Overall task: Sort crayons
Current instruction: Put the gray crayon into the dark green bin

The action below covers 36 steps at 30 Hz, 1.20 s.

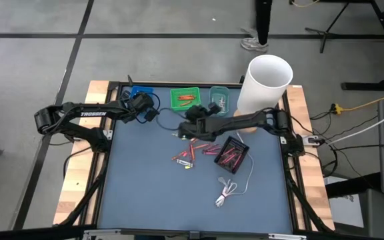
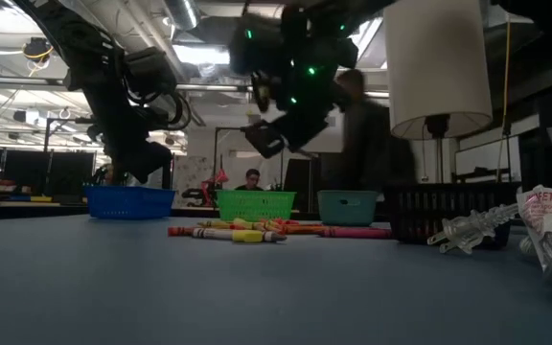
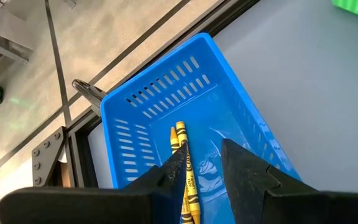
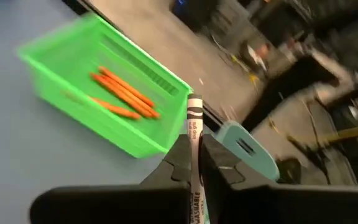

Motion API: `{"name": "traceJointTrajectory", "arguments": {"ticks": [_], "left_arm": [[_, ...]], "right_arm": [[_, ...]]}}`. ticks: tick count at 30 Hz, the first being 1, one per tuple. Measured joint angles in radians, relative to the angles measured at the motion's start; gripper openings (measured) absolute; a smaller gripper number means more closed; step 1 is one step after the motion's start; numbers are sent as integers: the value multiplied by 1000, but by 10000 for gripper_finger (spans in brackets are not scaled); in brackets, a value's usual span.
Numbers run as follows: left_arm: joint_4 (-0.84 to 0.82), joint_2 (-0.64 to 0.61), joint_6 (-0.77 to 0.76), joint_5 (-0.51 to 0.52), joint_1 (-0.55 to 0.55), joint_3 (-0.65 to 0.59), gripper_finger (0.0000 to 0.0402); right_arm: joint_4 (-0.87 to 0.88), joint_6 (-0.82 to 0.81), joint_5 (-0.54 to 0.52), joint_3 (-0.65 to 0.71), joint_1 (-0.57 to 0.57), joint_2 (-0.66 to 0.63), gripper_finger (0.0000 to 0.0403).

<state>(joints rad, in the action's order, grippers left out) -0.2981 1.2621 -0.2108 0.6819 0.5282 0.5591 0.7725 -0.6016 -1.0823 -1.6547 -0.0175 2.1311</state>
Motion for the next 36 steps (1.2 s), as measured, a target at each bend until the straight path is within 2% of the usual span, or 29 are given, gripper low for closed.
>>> {"name": "traceJointTrajectory", "arguments": {"ticks": [6,9,20,23,29,36], "left_arm": [[0,0,0,0,0,0,85],[0,0,0,0,0,0,85],[0,0,0,-1,0,0,85],[2,0,2,-40,-1,0,85],[28,0,18,-113,-2,0,85],[80,0,38,-123,-13,0,85]], "right_arm": [[138,-131,23,0,-81,0,12],[138,-128,40,0,-123,0,12],[145,-100,233,0,-252,0,34],[145,-97,271,0,-273,0,36],[144,-97,291,0,-292,0,37],[143,-97,291,0,-291,0,37]]}}
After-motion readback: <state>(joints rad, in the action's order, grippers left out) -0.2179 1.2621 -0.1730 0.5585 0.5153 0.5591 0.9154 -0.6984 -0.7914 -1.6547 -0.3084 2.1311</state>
